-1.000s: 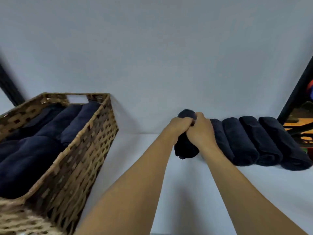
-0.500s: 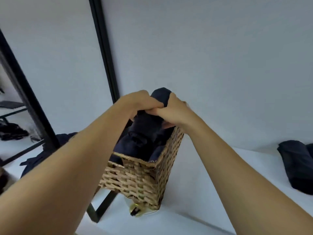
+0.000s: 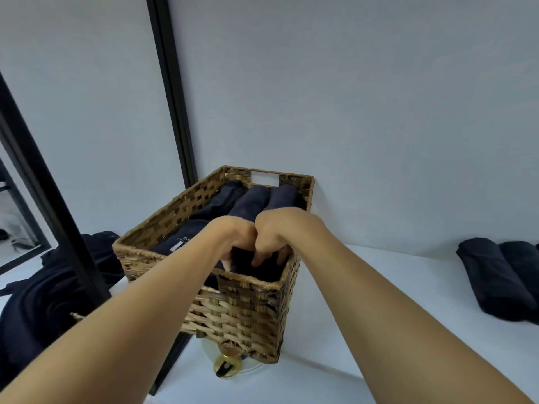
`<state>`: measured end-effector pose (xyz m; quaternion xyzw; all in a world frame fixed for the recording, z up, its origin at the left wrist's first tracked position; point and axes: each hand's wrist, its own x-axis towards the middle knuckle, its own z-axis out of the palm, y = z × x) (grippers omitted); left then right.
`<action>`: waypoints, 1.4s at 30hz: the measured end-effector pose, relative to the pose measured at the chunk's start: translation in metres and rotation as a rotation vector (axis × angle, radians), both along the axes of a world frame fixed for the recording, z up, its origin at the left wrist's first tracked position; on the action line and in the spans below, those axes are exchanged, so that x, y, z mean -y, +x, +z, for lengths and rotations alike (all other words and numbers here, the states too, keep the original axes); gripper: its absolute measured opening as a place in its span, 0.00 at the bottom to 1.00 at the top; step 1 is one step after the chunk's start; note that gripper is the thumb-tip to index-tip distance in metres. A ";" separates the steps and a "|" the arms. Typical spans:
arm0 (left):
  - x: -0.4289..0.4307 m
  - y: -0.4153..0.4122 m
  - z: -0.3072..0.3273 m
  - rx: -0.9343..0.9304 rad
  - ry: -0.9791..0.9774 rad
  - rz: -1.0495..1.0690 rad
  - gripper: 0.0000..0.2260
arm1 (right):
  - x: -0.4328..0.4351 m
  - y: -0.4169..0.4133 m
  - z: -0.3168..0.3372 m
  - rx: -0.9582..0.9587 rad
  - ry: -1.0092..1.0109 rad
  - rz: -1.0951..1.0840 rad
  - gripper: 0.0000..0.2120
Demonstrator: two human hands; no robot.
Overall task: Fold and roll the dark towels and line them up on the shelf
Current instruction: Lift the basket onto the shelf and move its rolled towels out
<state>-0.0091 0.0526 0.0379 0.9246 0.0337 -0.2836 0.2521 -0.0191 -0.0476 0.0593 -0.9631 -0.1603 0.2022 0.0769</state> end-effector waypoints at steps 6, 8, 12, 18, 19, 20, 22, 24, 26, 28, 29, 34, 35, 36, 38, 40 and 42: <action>-0.004 0.000 -0.007 -0.104 0.032 0.051 0.13 | -0.006 -0.001 -0.010 0.084 -0.036 0.061 0.25; -0.001 -0.001 -0.001 -0.087 0.132 0.042 0.14 | -0.005 -0.004 -0.015 0.165 -0.001 0.075 0.27; 0.030 0.006 0.036 0.211 0.515 -0.088 0.13 | 0.021 -0.003 -0.005 0.320 0.226 -0.022 0.25; 0.152 0.028 0.076 0.714 0.010 -0.100 0.05 | 0.145 -0.006 0.033 0.497 0.618 -0.339 0.15; 0.177 0.030 0.073 0.690 -0.124 -0.090 0.05 | 0.170 -0.007 0.030 0.519 0.633 -0.401 0.14; 0.203 0.031 0.066 0.651 -0.233 -0.086 0.05 | 0.194 -0.006 0.025 0.542 0.619 -0.462 0.15; 0.253 0.036 0.041 0.530 -0.420 -0.090 0.07 | 0.241 -0.005 0.007 0.570 0.567 -0.582 0.20; 0.299 0.040 0.009 0.385 -0.548 -0.097 0.11 | 0.285 -0.005 -0.017 0.556 0.513 -0.688 0.24; 0.340 0.043 -0.024 0.269 -0.594 -0.087 0.12 | 0.325 -0.005 -0.045 0.513 0.447 -0.778 0.25; 0.375 0.043 -0.055 0.169 -0.612 -0.081 0.12 | 0.359 -0.004 -0.074 0.463 0.375 -0.846 0.23; 0.389 0.042 -0.070 0.120 -0.626 -0.079 0.12 | 0.373 -0.003 -0.088 0.447 0.340 -0.871 0.21; 0.432 0.041 -0.112 0.027 -0.671 -0.040 0.10 | 0.405 0.003 -0.134 0.400 0.173 -0.963 0.13; 0.435 0.043 -0.115 0.008 -0.674 -0.020 0.11 | 0.406 0.006 -0.138 0.394 0.138 -0.981 0.13; 0.436 0.045 -0.118 -0.017 -0.680 0.007 0.13 | 0.405 0.009 -0.141 0.383 0.123 -0.999 0.14; 0.434 0.047 -0.118 -0.068 -0.681 0.053 0.19 | 0.404 0.016 -0.143 0.342 0.133 -1.023 0.15; 0.426 0.047 -0.110 -0.086 -0.669 0.060 0.22 | 0.401 0.021 -0.140 0.303 0.203 -1.036 0.17; 0.413 0.048 -0.094 -0.078 -0.676 0.065 0.24 | 0.394 0.024 -0.130 0.319 0.346 -1.045 0.19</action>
